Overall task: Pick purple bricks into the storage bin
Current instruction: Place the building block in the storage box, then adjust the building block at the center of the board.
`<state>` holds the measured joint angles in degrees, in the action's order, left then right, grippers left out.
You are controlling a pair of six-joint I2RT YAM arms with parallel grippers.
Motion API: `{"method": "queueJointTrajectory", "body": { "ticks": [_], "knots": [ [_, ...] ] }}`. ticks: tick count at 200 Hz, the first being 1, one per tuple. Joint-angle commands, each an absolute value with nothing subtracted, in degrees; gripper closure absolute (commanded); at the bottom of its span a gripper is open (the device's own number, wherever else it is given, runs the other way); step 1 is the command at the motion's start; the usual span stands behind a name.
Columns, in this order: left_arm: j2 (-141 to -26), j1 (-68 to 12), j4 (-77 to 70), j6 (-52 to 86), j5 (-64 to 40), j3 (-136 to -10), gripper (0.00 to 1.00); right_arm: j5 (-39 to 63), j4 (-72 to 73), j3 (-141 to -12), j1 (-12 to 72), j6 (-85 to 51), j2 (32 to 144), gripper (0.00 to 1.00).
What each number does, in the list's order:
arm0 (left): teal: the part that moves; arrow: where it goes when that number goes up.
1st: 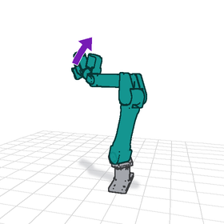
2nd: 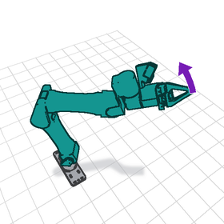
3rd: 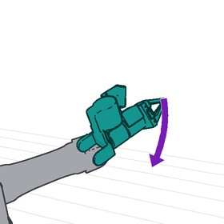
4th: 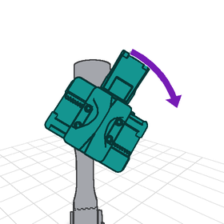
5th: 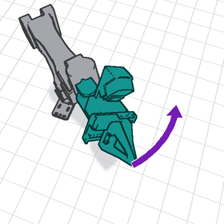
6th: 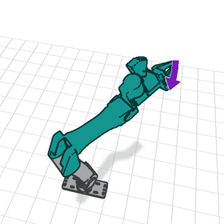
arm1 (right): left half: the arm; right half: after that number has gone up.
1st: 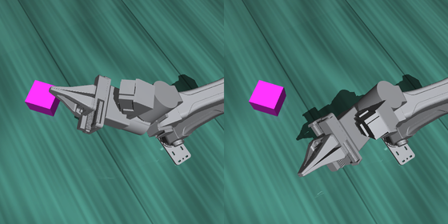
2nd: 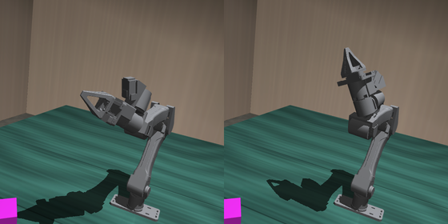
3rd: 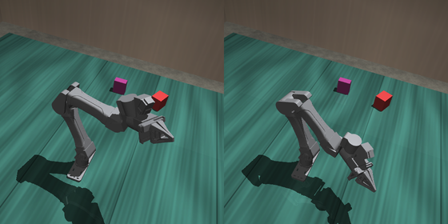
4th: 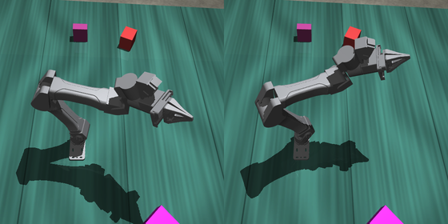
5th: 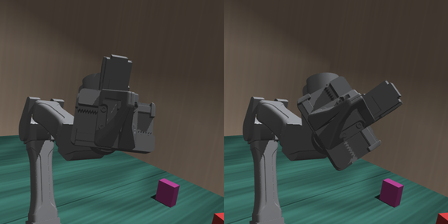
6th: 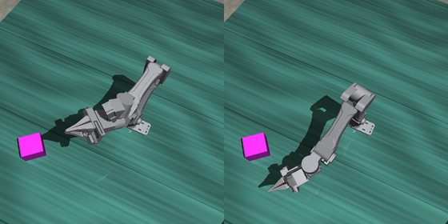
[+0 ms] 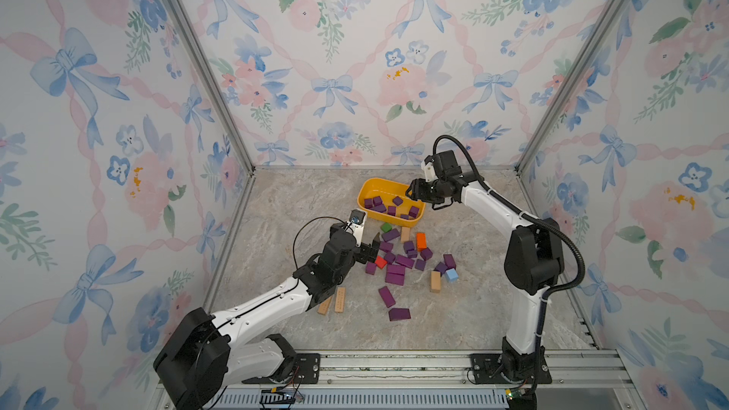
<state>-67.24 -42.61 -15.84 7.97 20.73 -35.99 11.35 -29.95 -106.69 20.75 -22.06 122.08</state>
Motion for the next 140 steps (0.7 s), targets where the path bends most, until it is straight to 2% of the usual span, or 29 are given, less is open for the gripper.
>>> {"method": "queueJointTrajectory", "body": {
  "ticks": [1, 50, 88, 110, 140],
  "knots": [
    [-67.5, -42.5, -15.8, 9.3, 22.2, -36.4, 0.02, 7.4, -28.7, -101.7, 20.3, -19.0, 114.4, 0.37],
    [-67.6, -39.4, -9.8, 15.6, 20.9, -37.3, 0.02, 0.6, -31.0, -89.0, 20.0, -15.3, 99.8, 0.3],
    [-66.6, -37.8, -5.3, 18.9, 19.2, -36.5, 0.02, -2.3, -31.4, -78.9, 18.9, -14.0, 87.9, 0.19],
    [-66.0, -37.6, -2.5, 20.0, 19.2, -36.2, 0.02, -1.4, -31.6, -74.4, 17.2, -14.3, 82.9, 0.14],
    [-65.2, -36.3, 1.0, 21.1, 19.0, -35.7, 0.02, 6.0, -29.4, -67.9, 13.3, -14.9, 76.5, 0.02]
  ]
}}
